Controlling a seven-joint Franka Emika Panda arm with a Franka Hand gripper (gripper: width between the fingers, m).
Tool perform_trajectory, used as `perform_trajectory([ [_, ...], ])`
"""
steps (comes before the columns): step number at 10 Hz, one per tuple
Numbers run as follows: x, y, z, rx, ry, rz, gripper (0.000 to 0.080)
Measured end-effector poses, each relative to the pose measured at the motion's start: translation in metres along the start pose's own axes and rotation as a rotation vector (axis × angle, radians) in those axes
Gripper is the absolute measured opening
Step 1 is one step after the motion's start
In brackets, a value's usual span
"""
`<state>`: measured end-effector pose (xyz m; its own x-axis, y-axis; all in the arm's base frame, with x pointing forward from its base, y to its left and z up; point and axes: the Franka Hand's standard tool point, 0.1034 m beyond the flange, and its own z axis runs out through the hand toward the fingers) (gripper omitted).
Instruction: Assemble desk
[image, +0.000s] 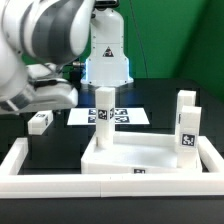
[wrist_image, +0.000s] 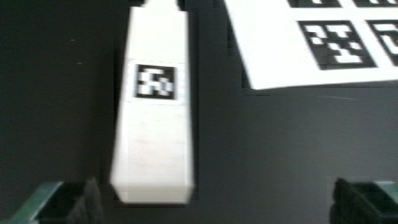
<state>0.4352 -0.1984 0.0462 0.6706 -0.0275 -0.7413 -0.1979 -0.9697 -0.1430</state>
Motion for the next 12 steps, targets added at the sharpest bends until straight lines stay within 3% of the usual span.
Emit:
perform_trajectory([
  [1, 0.003, 0.016, 0.008, 0.006, -0.012, 0.015, 0.0649],
  [2, 0.004, 0.020, 0.012, 0.006, -0.024, 0.022, 0.0649],
  [3, -0.001, 0.019, 0.020, 0.022, -0.064, 0.045, 0.0649],
  [7, 0.002, 0.022, 0.021, 0.016, -0.056, 0.047, 0.0649],
  [10, -0.002, 0.025, 0.043, 0.040, -0.130, 0.071, 0.0649],
  [12, -0.001, 0.026, 0.046, 0.042, -0.142, 0.074, 0.0649],
])
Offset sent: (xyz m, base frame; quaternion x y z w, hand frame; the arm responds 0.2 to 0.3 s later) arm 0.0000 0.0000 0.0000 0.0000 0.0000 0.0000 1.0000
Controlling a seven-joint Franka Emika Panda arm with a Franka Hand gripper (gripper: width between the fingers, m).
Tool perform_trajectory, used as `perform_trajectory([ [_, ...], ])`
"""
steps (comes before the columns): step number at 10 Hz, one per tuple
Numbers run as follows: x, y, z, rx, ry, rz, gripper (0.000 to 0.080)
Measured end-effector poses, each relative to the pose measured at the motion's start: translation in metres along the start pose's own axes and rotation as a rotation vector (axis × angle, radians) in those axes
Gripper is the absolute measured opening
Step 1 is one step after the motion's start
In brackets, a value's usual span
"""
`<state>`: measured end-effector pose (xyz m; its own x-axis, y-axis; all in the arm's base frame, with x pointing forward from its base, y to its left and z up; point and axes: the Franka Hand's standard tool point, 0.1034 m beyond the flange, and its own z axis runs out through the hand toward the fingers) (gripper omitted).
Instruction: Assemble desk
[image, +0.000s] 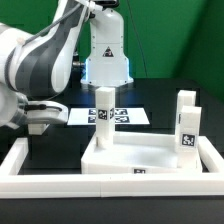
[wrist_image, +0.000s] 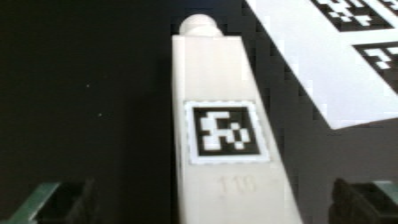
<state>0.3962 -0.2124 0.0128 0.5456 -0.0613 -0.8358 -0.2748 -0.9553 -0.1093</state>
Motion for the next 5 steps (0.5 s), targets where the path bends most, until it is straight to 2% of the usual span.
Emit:
perform_trajectory([
  [1, 0.0001, 0.0002, 0.0003, 0.000, 0.000, 0.000, 0.0649],
  [2, 0.0004, 0.0005, 0.0004, 0.000, 0.001, 0.001, 0.0549],
  [3, 0.0008, 0.0008, 0.0002, -0.001, 0.003, 0.001, 0.0367],
  [4, 0.0008, 0.0012, 0.0001, -0.002, 0.004, 0.001, 0.0367],
  [5, 0.0006, 0.0017, -0.0001, -0.003, 0.004, 0.002, 0.0288],
])
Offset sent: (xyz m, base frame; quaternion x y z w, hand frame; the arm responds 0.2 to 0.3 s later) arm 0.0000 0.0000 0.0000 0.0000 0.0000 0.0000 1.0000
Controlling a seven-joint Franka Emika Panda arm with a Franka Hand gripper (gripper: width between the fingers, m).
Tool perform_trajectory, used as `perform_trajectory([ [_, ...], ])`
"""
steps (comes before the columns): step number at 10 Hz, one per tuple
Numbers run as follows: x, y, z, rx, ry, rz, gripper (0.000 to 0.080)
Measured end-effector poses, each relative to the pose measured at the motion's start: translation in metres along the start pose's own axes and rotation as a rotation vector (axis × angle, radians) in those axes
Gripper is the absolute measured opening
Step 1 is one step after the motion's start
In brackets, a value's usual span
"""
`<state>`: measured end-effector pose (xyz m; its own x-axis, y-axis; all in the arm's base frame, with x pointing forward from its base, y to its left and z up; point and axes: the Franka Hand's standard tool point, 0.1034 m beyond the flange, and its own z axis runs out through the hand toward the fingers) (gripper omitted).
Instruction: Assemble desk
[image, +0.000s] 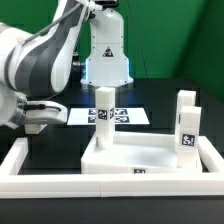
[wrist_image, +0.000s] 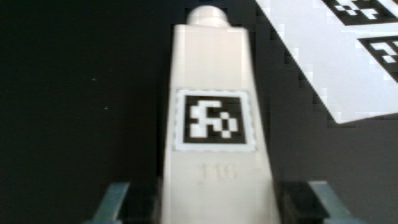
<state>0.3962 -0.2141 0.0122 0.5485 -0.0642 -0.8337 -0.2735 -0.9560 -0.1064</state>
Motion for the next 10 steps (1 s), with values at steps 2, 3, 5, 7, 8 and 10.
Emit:
perform_trajectory([
  [2, 0.000, 0.000, 0.000, 0.000, 0.000, 0.000, 0.0288],
  [3, 0.000, 0.000, 0.000, 0.000, 0.000, 0.000, 0.0288],
  [5, 0.000, 0.000, 0.000, 0.000, 0.000, 0.000, 0.0288],
  [7, -0.006, -0.005, -0.015, -0.036, 0.017, -0.022, 0.0289],
  [8, -0.015, -0.017, -0.030, -0.061, 0.044, -0.043, 0.0290],
  [10, -0.031, -0.040, -0.057, -0.067, 0.079, -0.061, 0.0290],
])
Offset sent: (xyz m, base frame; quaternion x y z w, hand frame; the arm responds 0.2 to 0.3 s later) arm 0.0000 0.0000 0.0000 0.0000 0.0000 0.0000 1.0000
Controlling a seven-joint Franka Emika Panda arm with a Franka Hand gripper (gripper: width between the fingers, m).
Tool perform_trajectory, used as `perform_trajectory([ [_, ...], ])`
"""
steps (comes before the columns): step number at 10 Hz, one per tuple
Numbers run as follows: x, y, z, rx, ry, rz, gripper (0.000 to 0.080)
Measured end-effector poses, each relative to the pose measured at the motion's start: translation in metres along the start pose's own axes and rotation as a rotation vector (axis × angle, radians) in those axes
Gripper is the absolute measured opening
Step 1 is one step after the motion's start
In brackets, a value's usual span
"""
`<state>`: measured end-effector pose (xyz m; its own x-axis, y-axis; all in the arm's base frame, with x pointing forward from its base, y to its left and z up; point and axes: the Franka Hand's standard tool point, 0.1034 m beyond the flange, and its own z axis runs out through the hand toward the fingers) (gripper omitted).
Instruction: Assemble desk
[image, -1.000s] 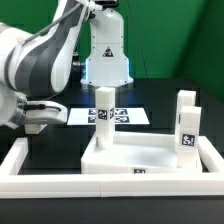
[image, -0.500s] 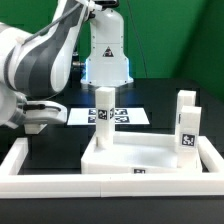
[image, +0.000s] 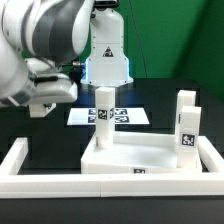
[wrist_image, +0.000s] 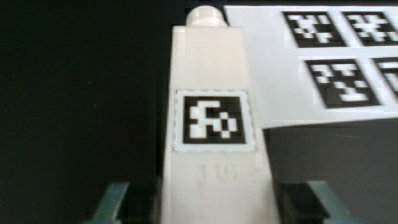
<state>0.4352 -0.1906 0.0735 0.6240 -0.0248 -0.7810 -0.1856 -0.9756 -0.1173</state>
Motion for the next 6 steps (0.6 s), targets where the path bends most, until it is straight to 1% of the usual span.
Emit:
perform_trajectory([
  [1, 0.000, -0.007, -0.014, -0.007, 0.007, 0.005, 0.0290],
  [2, 0.003, -0.002, -0.008, -0.008, 0.015, 0.009, 0.0290],
  [3, 0.003, -0.001, -0.006, -0.007, 0.013, 0.013, 0.0290],
  [4, 0.006, -0.005, -0.009, -0.016, 0.022, 0.024, 0.0290],
  [5, 0.015, -0.022, -0.021, -0.087, 0.048, 0.021, 0.0290],
  [6, 0.013, -0.037, -0.034, -0.139, 0.053, -0.026, 0.0290],
])
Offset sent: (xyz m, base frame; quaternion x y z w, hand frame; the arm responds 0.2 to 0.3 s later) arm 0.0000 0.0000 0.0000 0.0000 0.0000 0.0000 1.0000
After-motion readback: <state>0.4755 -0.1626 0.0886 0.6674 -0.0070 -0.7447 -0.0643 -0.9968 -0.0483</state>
